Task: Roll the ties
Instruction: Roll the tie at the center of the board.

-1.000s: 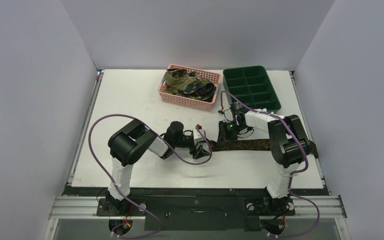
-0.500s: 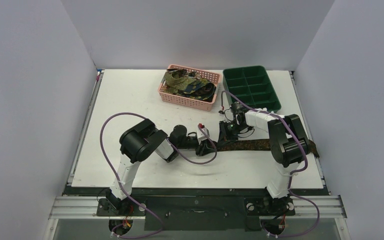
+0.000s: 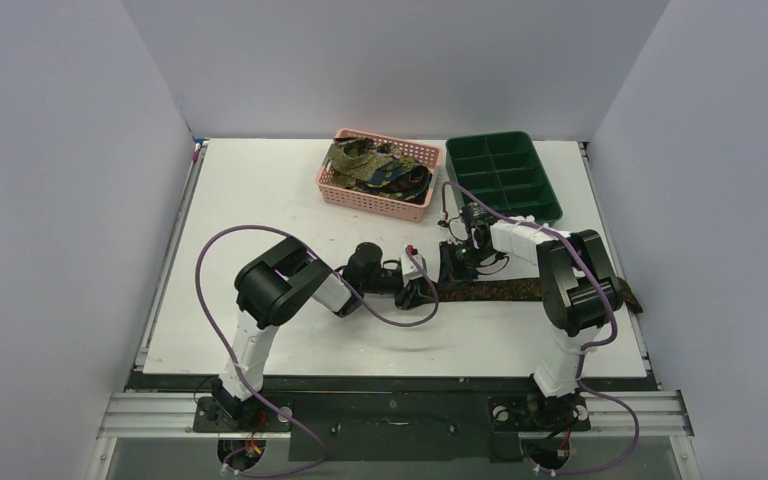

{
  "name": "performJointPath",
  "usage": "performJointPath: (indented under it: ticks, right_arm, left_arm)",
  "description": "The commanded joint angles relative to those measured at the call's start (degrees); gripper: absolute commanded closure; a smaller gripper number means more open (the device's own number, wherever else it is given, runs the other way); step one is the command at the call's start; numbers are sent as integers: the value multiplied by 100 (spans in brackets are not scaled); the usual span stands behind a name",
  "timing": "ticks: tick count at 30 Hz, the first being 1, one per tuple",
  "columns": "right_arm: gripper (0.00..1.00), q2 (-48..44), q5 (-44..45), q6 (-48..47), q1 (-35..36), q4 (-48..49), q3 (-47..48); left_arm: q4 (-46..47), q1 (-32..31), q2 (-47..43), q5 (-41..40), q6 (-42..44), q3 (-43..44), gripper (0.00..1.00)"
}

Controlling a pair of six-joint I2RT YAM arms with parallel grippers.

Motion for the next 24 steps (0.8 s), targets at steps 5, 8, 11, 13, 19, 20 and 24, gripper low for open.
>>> performJointPath:
  ticks: [5,8,11,13,19,20,24]
  right_arm:
    - [100,518,868,-170,332,369,-276]
    - [100,589,844,-155,329,380,-273]
    - [100,620,874,-153,307,387,-292]
    - [100,638,893,-147,280,385,-318]
    - [100,602,794,-160,270,384,-322]
    - [100,581,718,-156,303,388,-310]
    - [100,365,431,-95,285,372,-222]
  left_arm:
    - [-230,175,505,392,-734,-146,59]
    - [187,176,660,518,-1402,-101,57]
    - [640,173,822,472,-1673,-135,59]
    - [733,171,914,431,-1666,-205,61]
    - [184,96,694,-164,-1001,-451,70]
    - [-350,23,516,-412,-659,-398,72]
    - [-2428,-114,12,-1123,269,22,81]
